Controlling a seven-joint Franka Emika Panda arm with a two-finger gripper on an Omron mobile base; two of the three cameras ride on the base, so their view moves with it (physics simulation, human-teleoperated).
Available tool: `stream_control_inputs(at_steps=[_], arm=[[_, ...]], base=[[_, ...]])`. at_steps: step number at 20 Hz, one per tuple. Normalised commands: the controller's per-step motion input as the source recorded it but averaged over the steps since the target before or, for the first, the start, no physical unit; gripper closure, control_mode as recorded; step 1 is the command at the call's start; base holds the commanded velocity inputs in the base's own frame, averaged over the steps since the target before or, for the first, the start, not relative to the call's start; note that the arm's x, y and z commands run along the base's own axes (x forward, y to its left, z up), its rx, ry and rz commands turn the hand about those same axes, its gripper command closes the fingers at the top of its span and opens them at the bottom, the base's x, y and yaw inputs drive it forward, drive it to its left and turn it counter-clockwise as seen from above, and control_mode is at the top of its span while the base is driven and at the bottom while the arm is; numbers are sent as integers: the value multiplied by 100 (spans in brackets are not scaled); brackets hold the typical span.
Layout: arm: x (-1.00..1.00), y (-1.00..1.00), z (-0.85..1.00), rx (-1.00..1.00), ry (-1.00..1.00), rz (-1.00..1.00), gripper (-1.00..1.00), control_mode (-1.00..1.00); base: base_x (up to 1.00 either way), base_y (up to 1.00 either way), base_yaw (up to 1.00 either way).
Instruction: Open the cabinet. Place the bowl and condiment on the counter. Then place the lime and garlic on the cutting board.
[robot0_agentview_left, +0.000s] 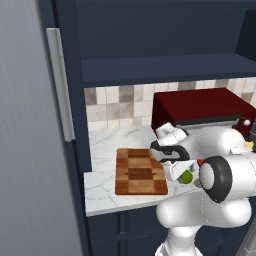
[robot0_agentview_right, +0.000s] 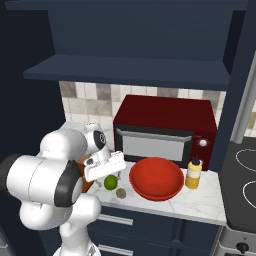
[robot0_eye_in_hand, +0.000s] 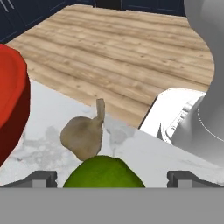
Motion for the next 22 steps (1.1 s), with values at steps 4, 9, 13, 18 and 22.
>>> stream_control_inputs(at_steps=[4,9,13,18,22], arm=[[10,-6,-10,0,1,0,-100,-100],[5,-3,-7,0,1,0,-100,-100],[0,0,-6,0,3,0,-100,-100],[4,0,-11,0,8,0,-100,-100],[9,0,-12,0,10,0,-100,-100]], base=[[0,0,0],[0,0,0],[0,0,0],[0,0,0],[0,0,0]])
